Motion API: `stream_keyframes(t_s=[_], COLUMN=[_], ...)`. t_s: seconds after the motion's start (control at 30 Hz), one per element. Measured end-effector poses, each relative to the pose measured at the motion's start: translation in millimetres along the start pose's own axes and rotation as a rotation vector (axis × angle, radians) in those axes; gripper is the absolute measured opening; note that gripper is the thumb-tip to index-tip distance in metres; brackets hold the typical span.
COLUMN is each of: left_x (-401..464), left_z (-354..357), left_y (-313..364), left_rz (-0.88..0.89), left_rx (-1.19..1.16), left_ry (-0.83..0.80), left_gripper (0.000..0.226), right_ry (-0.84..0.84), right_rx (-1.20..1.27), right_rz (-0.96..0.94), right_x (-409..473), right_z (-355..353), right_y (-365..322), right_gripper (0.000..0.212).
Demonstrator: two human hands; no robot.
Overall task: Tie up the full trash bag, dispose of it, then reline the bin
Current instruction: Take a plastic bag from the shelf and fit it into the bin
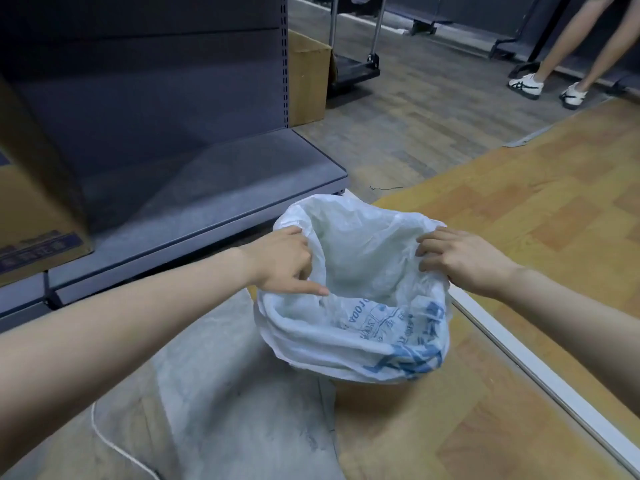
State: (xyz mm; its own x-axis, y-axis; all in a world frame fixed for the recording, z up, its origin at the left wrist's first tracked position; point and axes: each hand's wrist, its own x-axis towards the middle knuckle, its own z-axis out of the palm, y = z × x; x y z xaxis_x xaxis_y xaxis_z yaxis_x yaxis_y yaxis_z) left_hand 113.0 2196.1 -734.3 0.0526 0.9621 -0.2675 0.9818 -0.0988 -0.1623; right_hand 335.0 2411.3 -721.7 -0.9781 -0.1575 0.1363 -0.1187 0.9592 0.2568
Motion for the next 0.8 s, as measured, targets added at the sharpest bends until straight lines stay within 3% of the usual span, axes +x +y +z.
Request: stream_keyframes(t_s=[0.1,0.17,0.23,0.3,0.37,0.43,0.5,0.63,0.8], left_x=[-1.5,-4.0,-3.6,0.6,5.0,7.6,8.9,9.5,11.2], left_z=[1.1,2.4,4.6,8.0,10.3,11.6,10.8,11.2,6.0], left_y=[-3.4,-8.0,-8.8,-8.3,-8.8,-11.7,-12.1,-7.0,2.8], left_rz=[-0.052,-0.041,-0.086,-0.216,-0.347,-0.414,-0.411,-0.388,-0.298], left_rx=[-0.109,-0.132,-0.046,-0.055,-0.152,-0.284,-0.349,-0.378,-0.159], left_ry=[0.073,0.278,0.408,0.315,0.123,0.003,-0.009,0.023,0.257], left_gripper=[0.079,0.053,0.045,0.058,0.070,0.077,0.075,0.064,0.068], right_ry=[-0.003,0.039,0.120,0.159,-0.030,-0.255,-0.324,-0.252,-0.289], right_rx=[-0.066,-0.013,0.196,0.459,0.569,0.592,0.603,0.584,0.401], right_rz=[0.004,0.127,0.336,0.594,0.828,0.987,1.030,0.983,0.938], right_x=[4.3,4.2,5.8,11.7,18.7,23.4,26.7,30.4,15.7], right_z=[-1.5,-3.5,-4.6,-3.4,4.2,10.3,12.8,10.8,8.7], right_y=[-1.7,-2.7,-11.2,-29.3,-48.4,-61.8,-61.8,-37.6,-15.6], right_gripper=[0.034,0.042,0.044,0.051,0.083,0.099,0.096,0.088,0.086])
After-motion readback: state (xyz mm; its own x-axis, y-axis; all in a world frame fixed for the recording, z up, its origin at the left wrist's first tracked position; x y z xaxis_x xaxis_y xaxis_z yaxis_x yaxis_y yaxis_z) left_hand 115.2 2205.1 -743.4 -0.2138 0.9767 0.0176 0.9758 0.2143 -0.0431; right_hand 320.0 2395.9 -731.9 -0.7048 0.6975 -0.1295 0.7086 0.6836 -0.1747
